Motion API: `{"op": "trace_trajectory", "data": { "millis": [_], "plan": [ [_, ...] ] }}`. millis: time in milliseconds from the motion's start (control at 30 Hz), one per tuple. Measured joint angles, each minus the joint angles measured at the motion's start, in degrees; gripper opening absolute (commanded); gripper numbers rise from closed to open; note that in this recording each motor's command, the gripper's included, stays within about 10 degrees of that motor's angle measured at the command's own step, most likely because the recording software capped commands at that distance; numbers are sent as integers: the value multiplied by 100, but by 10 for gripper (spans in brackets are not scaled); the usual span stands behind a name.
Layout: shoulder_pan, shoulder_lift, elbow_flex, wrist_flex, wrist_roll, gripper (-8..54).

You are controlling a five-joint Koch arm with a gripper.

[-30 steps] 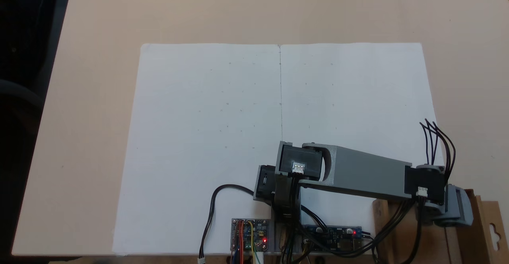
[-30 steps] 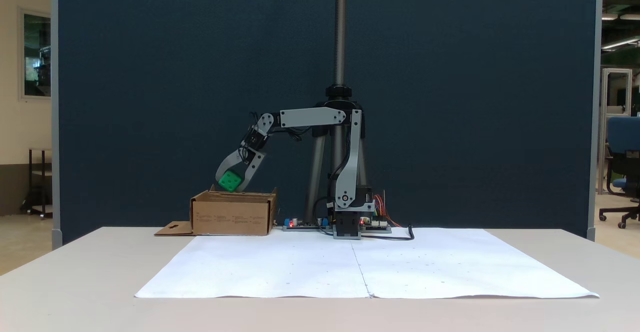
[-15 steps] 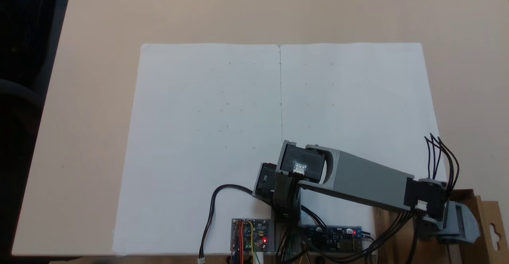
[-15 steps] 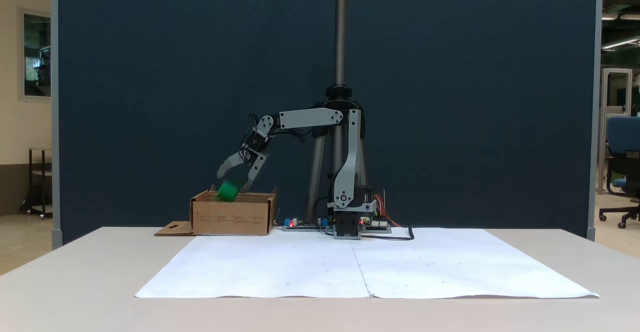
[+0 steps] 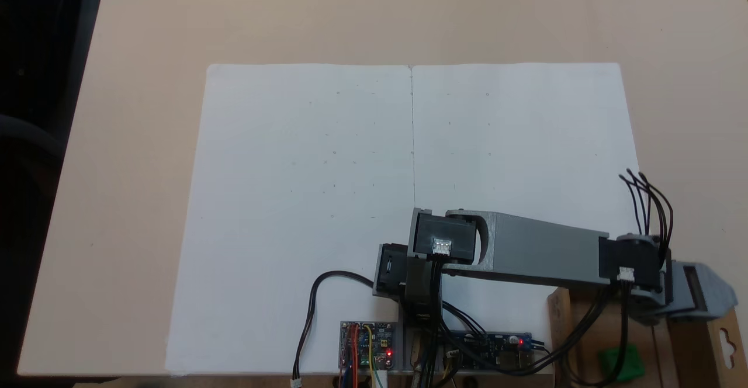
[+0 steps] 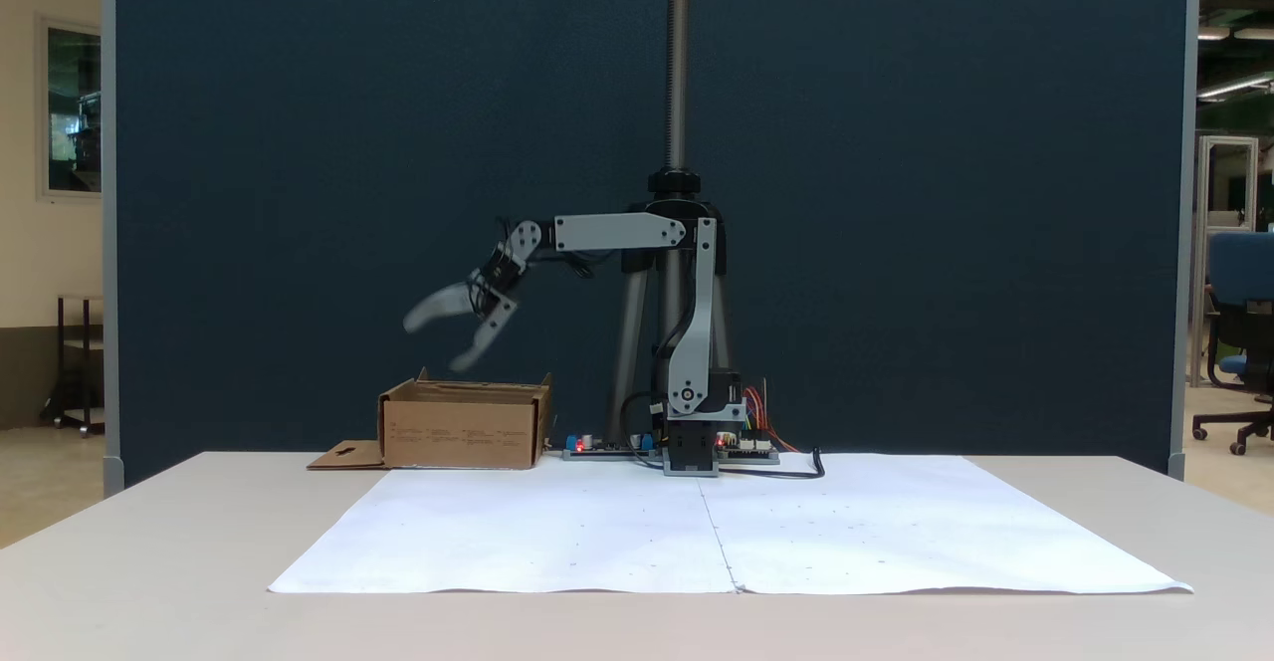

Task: Grasp a green dice and put it in the bin.

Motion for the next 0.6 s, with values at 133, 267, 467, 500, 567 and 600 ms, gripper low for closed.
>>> {"op": "trace_trajectory", "data": {
  "millis": [133, 267, 467, 500, 567, 600],
  "plan": [
    [-747, 18, -352, -9, 466, 393],
    [-1591, 246, -642, -9, 896, 394],
    [-3006, 844, -642, -123, 1187, 434],
    [-3270, 932, -650, -132, 1204, 434],
    [-3727, 1028, -694, -132, 1204, 435],
    [-3946, 1081, -703, -132, 1204, 435]
  ]
}}
